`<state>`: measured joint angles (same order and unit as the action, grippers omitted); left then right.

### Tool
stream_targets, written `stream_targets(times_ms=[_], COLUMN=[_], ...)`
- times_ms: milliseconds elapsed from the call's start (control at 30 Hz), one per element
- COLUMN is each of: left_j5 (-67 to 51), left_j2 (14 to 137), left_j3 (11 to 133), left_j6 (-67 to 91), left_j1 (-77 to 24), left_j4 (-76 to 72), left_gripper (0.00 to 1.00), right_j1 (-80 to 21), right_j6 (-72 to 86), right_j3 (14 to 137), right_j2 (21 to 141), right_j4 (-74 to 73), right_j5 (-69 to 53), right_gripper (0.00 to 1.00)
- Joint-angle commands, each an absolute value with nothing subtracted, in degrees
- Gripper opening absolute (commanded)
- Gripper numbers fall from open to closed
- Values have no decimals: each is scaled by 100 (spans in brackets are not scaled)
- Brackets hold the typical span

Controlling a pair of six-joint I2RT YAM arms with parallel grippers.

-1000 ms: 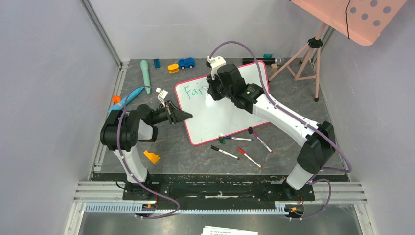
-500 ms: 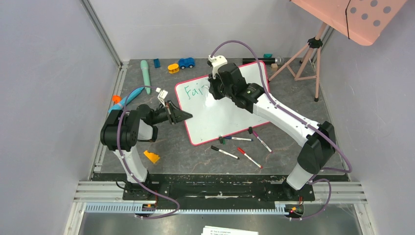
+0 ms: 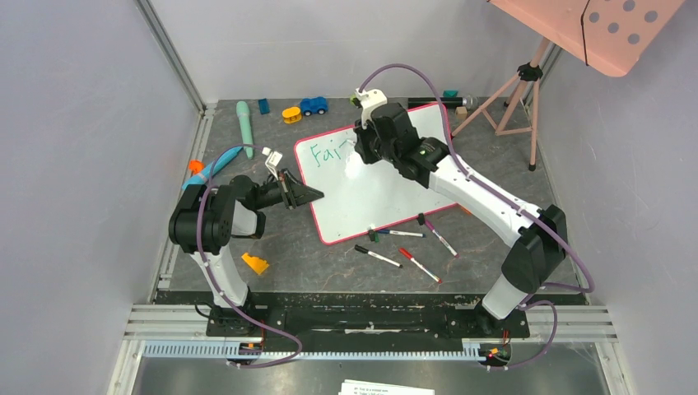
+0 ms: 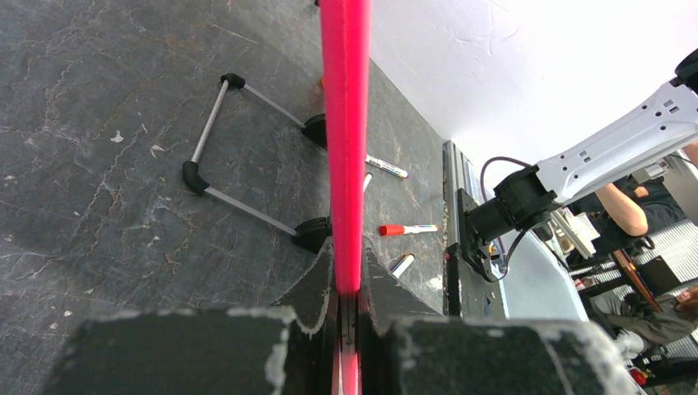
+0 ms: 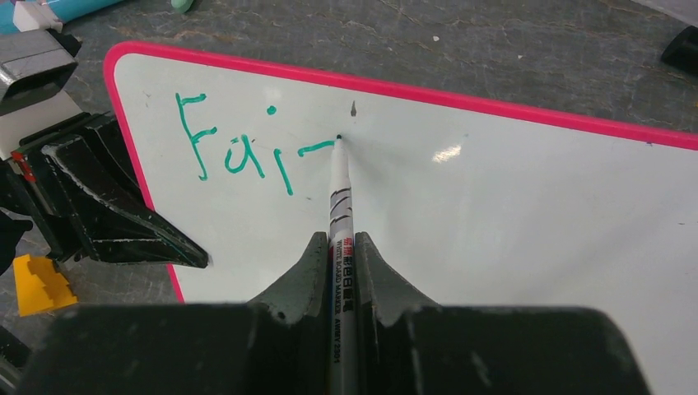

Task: Write a sentence on the whiteboard

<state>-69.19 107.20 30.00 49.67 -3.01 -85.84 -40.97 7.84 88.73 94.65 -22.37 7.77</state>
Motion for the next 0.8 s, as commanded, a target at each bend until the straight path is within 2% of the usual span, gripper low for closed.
stream_targets(times_ms=[0, 400, 767], left_j5=[-7515, -7515, -7523], left_j2=[10630, 10635, 10636], left_j3=[2945, 2953, 2957], left_j6=[4632, 4632, 4633], left_j1=[-422, -429, -423], left_j4=[-8921, -8921, -8921], left_gripper=[2, 2, 2], right_j1=[-4074, -4070, -4065], right_j6=[738, 747, 742], right_j3=[9231, 9562, 9355], right_j2=[9323, 9626, 9712], right_j4=[-2090, -2153, -2151], right_j5=[666, 484, 614], right_gripper=[0, 0, 0])
